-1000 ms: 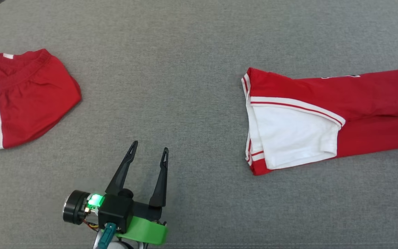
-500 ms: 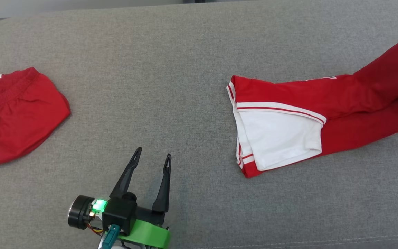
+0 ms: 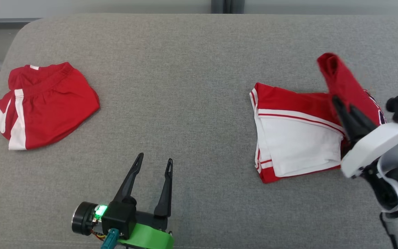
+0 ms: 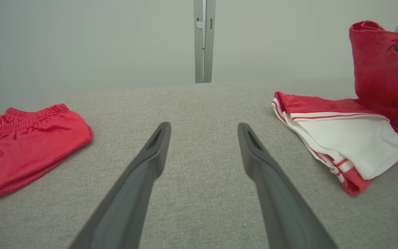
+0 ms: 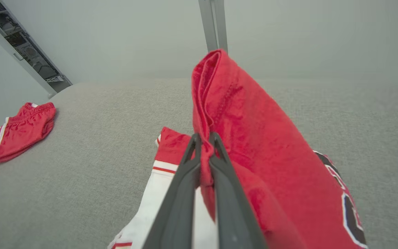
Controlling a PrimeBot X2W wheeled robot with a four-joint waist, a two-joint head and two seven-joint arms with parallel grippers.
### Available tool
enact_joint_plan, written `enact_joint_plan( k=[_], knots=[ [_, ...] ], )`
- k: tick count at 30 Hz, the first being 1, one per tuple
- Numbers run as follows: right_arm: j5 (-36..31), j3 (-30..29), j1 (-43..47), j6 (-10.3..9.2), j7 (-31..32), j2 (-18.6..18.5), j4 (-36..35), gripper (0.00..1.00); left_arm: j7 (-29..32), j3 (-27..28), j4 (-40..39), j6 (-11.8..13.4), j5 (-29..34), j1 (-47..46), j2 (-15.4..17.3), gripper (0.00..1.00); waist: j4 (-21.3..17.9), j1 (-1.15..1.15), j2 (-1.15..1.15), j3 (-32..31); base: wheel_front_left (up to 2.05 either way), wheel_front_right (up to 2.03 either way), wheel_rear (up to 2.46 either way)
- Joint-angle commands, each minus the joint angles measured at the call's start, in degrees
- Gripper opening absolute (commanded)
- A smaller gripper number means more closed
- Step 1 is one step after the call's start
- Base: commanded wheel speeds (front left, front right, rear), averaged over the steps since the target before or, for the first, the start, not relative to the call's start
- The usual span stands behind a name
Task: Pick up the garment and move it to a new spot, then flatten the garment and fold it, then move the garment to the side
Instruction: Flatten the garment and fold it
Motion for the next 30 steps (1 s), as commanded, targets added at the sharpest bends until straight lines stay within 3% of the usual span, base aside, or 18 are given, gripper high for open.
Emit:
enact_joint_plan(
  k=[1, 5, 11, 12, 13, 14, 22, 30],
  knots=[
    [-0.9, 0.5, 0.9, -0.05, -0.5, 1.1, -0.1, 0.00, 0.0, -0.1, -0.2, 0.2, -0.5, 0.2, 0.0, 1.00, 0.9, 0.00, 0.00, 0.0, 0.00, 0.00, 0.00],
    [-1.9, 2.8, 1.7, -0.03, -2.1, 5.9, 1.4, 0.00, 0.0, -0.4, -0.5, 0.5, -1.1, -0.5, 0.0, 1.00, 1.8, 0.00, 0.00, 0.5, 0.00, 0.00, 0.00],
    [-2.9, 6.6, 1.2, -0.02, -3.3, 9.3, 5.5, 0.00, 0.0, -0.9, -0.5, 0.6, -2.4, -1.1, 0.0, 1.00, 2.7, 0.00, 0.00, 1.4, 0.00, 0.00, 0.00],
    [-3.1, 7.1, 0.8, -0.02, -3.5, 9.5, 6.3, 0.11, 0.0, -1.0, -0.5, 0.6, -2.6, -1.2, 0.0, 1.00, 2.8, 0.00, 0.00, 1.5, 0.00, 0.00, 0.00],
    [-3.0, 7.5, 0.7, -0.02, -3.4, 9.7, 6.9, 0.33, 0.0, -1.1, -0.5, 0.7, -2.7, -1.2, 0.0, 1.00, 2.9, 0.00, 0.00, 1.5, 0.00, 0.00, 0.00],
    [-2.7, 7.8, 0.4, -0.02, -3.9, 10.0, 7.2, 1.00, 0.0, -1.2, -0.5, 0.8, -2.7, -1.2, 0.0, 1.00, 3.0, 0.00, 0.00, 1.4, 0.00, 0.00, 0.00],
    [-1.2, 5.9, -0.5, -0.02, -10.2, 8.3, 3.3, 1.00, 0.0, 0.1, -0.7, 1.6, -2.6, 0.1, 0.0, 1.00, 1.2, 0.00, 0.00, 0.3, 0.00, 0.00, 0.00],
    [-5.9, 3.9, 1.0, -0.02, -25.2, 4.5, 6.7, 1.00, 0.0, 2.6, -1.5, 3.7, -1.6, 0.7, 0.0, 1.00, -3.0, 0.00, 0.00, -2.2, 0.00, 0.00, 0.00]
  ],
)
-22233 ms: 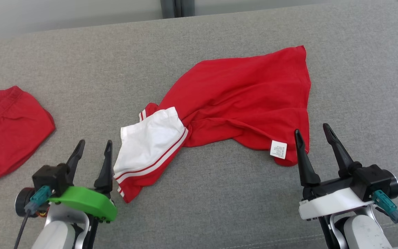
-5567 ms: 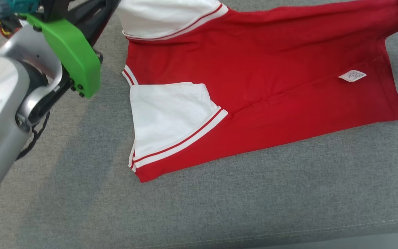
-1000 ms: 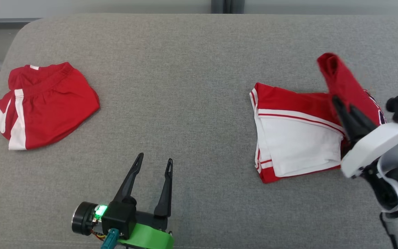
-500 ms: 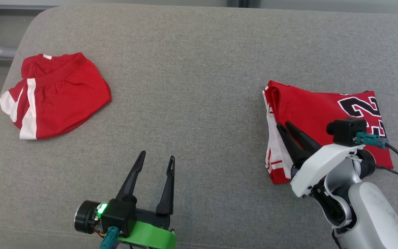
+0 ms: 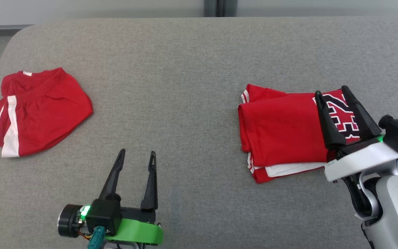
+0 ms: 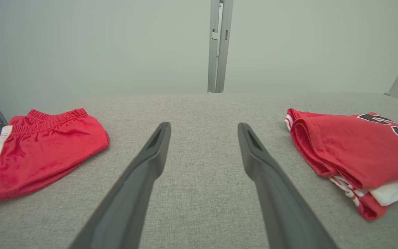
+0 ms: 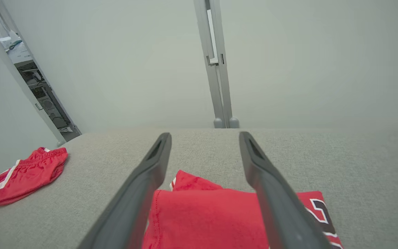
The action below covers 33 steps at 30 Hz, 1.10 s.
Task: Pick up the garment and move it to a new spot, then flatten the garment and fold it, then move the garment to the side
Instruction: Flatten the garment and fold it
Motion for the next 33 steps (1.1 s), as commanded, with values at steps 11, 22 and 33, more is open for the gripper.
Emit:
enact_joint_plan(
  k=[11, 22, 33],
  knots=[
    [-8.5, -0.8, 5.5, 0.03, -9.1, 2.4, 6.1, 1.00, 0.0, 4.3, -4.0, 2.2, 1.6, 6.2, 0.1, 1.00, -6.3, 0.00, 0.00, -8.2, 0.00, 0.00, 0.00],
    [-10.8, -1.8, 14.2, 0.02, -9.1, 6.4, 6.2, 1.00, 0.0, 7.0, -6.4, 1.2, 2.6, 11.1, 0.1, 1.00, -6.8, 0.00, 0.00, -13.0, 0.00, 0.00, 0.00],
    [-10.9, -0.8, 15.9, 0.03, -9.1, 6.7, 7.3, 1.00, 0.0, 7.5, -5.5, 1.3, 3.6, 13.4, 0.1, 1.00, -6.9, 0.00, 0.00, -15.1, 0.00, 0.00, 0.00]
  ],
)
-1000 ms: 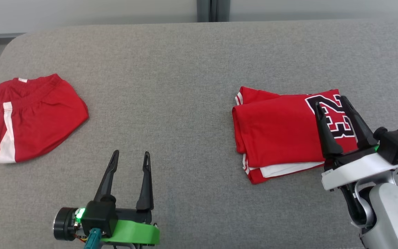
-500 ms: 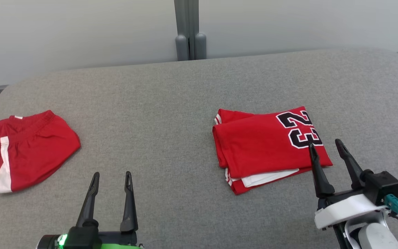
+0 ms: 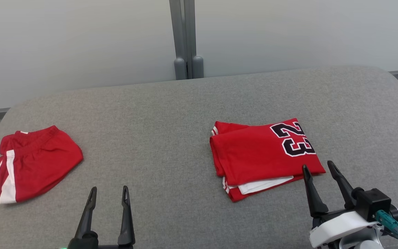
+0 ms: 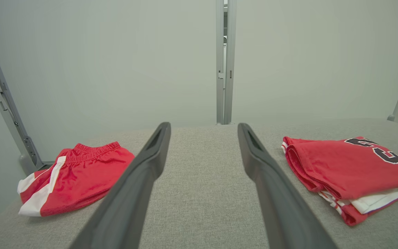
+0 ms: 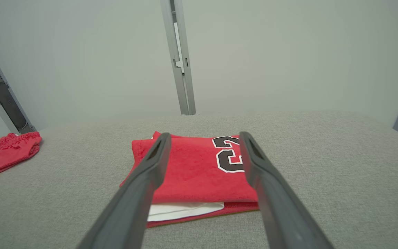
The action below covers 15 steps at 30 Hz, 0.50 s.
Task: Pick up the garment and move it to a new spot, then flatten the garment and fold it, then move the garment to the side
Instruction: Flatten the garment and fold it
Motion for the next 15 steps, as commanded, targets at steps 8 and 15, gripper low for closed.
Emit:
enact_joint_plan(
  k=[8, 15],
  knots=[
    [-0.1, 0.2, 0.6, 0.02, -0.2, 0.4, 0.3, 1.00, 0.0, -0.4, 1.6, -0.5, 0.9, 1.2, 0.1, 1.00, 0.2, 0.00, 0.00, -0.6, 0.00, 0.00, 0.00],
    [0.8, -0.1, 0.0, 0.02, -0.2, 0.9, 0.7, 1.00, 0.0, -0.8, 2.6, -0.9, 1.5, 1.2, 0.1, 1.00, 0.5, 0.00, 0.00, -0.5, 0.00, 0.00, 0.00]
  ],
)
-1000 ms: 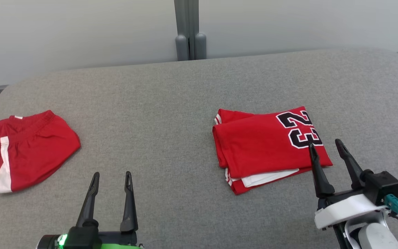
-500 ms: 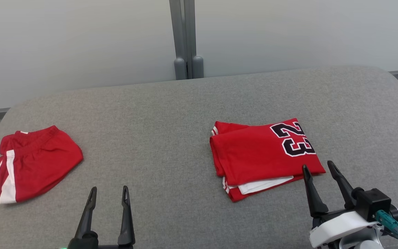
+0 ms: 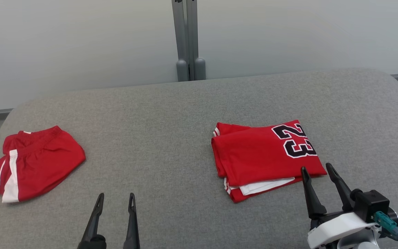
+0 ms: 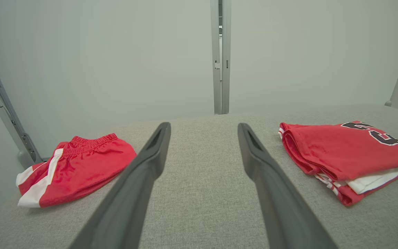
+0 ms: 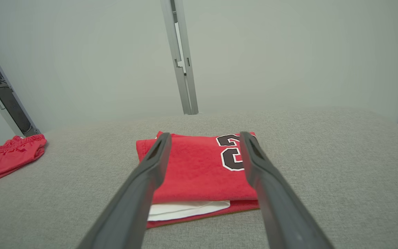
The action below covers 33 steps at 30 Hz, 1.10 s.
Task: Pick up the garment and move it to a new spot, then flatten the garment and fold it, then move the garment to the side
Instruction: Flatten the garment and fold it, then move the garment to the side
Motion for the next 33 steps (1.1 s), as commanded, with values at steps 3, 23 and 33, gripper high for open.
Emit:
enact_joint_plan(
  k=[3, 23, 33],
  knots=[
    [0.2, 0.0, -0.4, 0.01, -0.2, 0.1, 0.0, 1.00, 0.0, 0.1, 0.6, -0.3, -0.1, 0.7, 0.1, 1.00, 0.3, 0.00, 0.00, 0.2, 0.00, 0.00, 0.00],
    [0.4, 0.8, -0.7, 0.01, -0.2, -0.3, -0.2, 1.00, 0.0, -0.4, 1.5, 0.0, -1.1, -0.3, 0.1, 1.00, 0.9, 0.00, 0.00, 1.0, 0.00, 0.00, 0.00],
    [4.4, 5.6, -4.7, 0.01, -0.2, -2.5, 2.7, 1.00, 0.0, -1.7, 1.8, -0.2, -1.1, -2.0, 0.1, 1.00, 1.3, 0.00, 0.00, 3.9, 0.00, 0.00, 0.00]
  ],
)
